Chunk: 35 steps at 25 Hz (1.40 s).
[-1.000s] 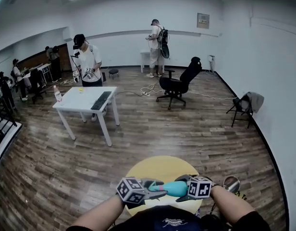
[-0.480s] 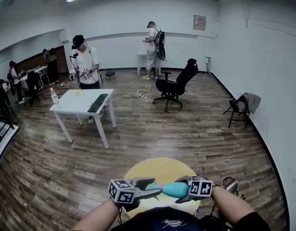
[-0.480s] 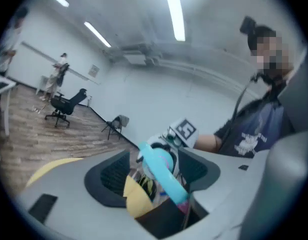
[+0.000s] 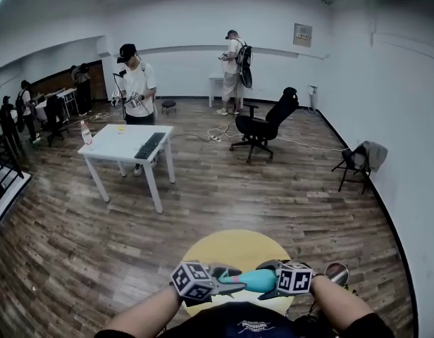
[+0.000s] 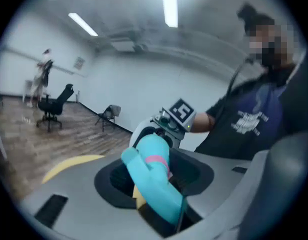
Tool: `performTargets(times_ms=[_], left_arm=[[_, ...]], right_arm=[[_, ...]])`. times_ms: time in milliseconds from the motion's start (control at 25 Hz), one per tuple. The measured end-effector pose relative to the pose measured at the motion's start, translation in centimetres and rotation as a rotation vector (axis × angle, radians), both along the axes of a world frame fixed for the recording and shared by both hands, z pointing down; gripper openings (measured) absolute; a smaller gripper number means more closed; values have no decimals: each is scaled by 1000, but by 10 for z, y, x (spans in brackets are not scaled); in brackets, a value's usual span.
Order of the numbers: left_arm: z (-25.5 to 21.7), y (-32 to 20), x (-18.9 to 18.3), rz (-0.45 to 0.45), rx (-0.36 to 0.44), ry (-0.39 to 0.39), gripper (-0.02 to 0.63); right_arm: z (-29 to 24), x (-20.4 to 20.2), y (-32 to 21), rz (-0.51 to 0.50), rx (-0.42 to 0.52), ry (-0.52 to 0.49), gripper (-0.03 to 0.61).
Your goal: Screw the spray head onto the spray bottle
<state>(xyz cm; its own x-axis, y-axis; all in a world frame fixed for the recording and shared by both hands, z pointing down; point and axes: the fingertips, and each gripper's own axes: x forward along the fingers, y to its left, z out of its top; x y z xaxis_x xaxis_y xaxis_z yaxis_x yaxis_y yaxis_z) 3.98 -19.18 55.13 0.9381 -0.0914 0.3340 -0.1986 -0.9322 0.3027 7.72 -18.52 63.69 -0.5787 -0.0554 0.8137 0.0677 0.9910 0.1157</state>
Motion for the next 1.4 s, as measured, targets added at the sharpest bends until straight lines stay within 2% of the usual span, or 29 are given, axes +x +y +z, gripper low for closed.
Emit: performTargets(times_ms=[40, 80, 160, 280, 360, 440, 520, 600, 640, 680, 720, 800, 880, 920, 960, 1000, 1080, 1160, 1280, 1320, 1400], left_arm=[[6, 9, 8, 43, 65, -76, 222], [9, 14, 10, 71, 97, -121, 221], [10, 20, 8, 109, 114, -157, 221], [8, 22, 12, 119, 133, -170, 222], [5, 17, 11, 87, 81, -118, 221], [-5, 5, -2, -8, -3, -2, 229], [-25, -16, -35, -156, -111, 209, 375], [-48, -37, -81, -288, -246, 460, 401], [-55, -45, -102, -340, -289, 546, 402], [-57, -50, -117, -377, -307, 583, 402], [-55, -53, -124, -395, -305, 574, 402], [-45, -48, -111, -356, -269, 476, 402], [-35, -33, -71, -239, -202, 330, 403], [-30, -24, -48, -173, -142, 245, 402], [-24, -16, -28, -115, -65, 161, 353], [-20, -9, -13, -72, 15, 88, 202], [-10, -1, -1, -11, 124, -21, 173], [-2, 6, 1, 51, 187, -99, 187], [0, 11, 7, 83, 240, -138, 190], [-1, 10, 7, 67, 224, -120, 192], [-6, 0, 1, 1, 135, -33, 209]], right_arm=[[5, -1, 2, -27, 25, 33, 446], [9, -2, 5, -42, 26, 43, 446], [10, -3, 13, -46, -4, 27, 445], [8, 2, 13, -46, -11, 28, 445], [3, 1, 12, -44, -40, -2, 444], [-7, -7, 8, -14, -69, -60, 443], [-14, -11, 3, 47, -96, -131, 445], [-14, -6, 0, 112, -133, -184, 445], [-11, 0, -2, 134, -144, -189, 445], [-7, 6, -3, 146, -146, -180, 445], [-4, 12, -4, 148, -142, -163, 445], [-2, 15, -4, 127, -122, -127, 445], [-7, 8, -5, 87, -86, -101, 445], [-9, 2, -5, 65, -64, -89, 445], [-10, -3, -6, 44, -42, -75, 445], [-8, -7, -7, 27, -20, -54, 445], [0, -6, -9, 1, 16, -7, 445], [6, 0, -6, -17, 18, 22, 443], [5, 8, -1, -28, 1, 38, 442], [3, 7, -1, -25, -7, 31, 442], [-3, 0, -1, -2, -47, -21, 442]])
